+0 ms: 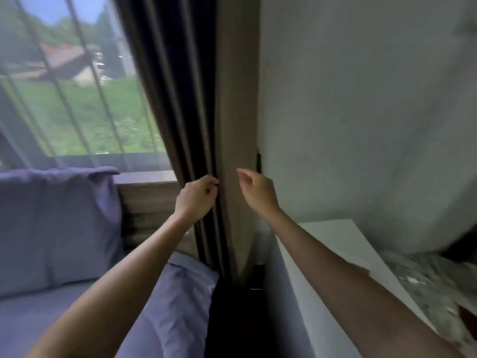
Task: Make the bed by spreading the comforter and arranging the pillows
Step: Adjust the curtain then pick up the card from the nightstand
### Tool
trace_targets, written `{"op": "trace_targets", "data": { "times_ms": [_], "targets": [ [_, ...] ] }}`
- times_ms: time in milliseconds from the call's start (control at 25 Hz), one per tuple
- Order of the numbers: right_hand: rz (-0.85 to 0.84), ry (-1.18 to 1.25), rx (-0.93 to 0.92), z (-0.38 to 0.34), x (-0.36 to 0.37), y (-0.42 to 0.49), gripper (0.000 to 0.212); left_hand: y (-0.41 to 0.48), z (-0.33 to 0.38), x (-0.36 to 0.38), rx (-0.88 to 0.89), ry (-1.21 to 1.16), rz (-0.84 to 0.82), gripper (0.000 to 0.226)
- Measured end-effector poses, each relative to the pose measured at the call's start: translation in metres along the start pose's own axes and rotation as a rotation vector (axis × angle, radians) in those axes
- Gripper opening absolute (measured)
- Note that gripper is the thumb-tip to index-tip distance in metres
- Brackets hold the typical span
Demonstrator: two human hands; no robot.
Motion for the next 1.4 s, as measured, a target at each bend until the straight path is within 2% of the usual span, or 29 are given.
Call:
{"op": "trace_targets", "data": {
  "times_ms": [160,360,520,680,880,1080,1240,1320,1400],
  "targets": [
    [0.118,-0.008,0.141,0.095,-0.059,-0.034,0.036,-0.003,0.018,0.107,0.031,-0.051,-0.239,0.025],
    [0.102,-0.089,0.313,0.223,-0.105,-0.09,0.034,-0.021,0.019,0.229,-0.011,0.095,-0.542,0.028],
    [-0.051,-0.188,0.417,0.336,-0.129,-0.118,0.039,-0.04,-0.002,0.318,-0.08,0.218,-0.745,0.032],
    [-0.197,-0.295,0.462,0.441,-0.122,-0.115,0.036,-0.071,-0.036,0.401,-0.343,0.186,-0.839,0.036],
    [-0.52,-0.38,0.417,0.538,-0.08,-0.086,0.045,-0.138,-0.062,0.483,-0.73,0.013,-0.713,0.041],
    [-0.65,-0.406,0.356,0.584,-0.053,-0.075,0.055,-0.169,-0.047,0.543,-1.161,-0.482,-0.369,0.06],
    [-0.696,-0.418,0.344,0.599,-0.038,-0.083,0.068,-0.17,-0.036,0.561,-1.232,-0.537,-0.18,0.067],
    [-0.715,-0.4,0.336,0.602,-0.033,-0.089,0.069,-0.165,-0.033,0.566,-1.274,-0.666,-0.079,0.068],
    [-0.71,-0.366,0.367,0.603,-0.031,-0.09,0.07,-0.159,-0.03,0.571,-1.333,-0.812,0.017,0.058]
  ]
}}
Point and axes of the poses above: each hand's wrist, its own y-axis towards the middle knuckle, its own x-axis out of the palm, z = x × y, the point moved 3 cm from there along y, towards the middle knuckle, and after that the axes turned 14 degrees about -y, right-handed, at the moved point
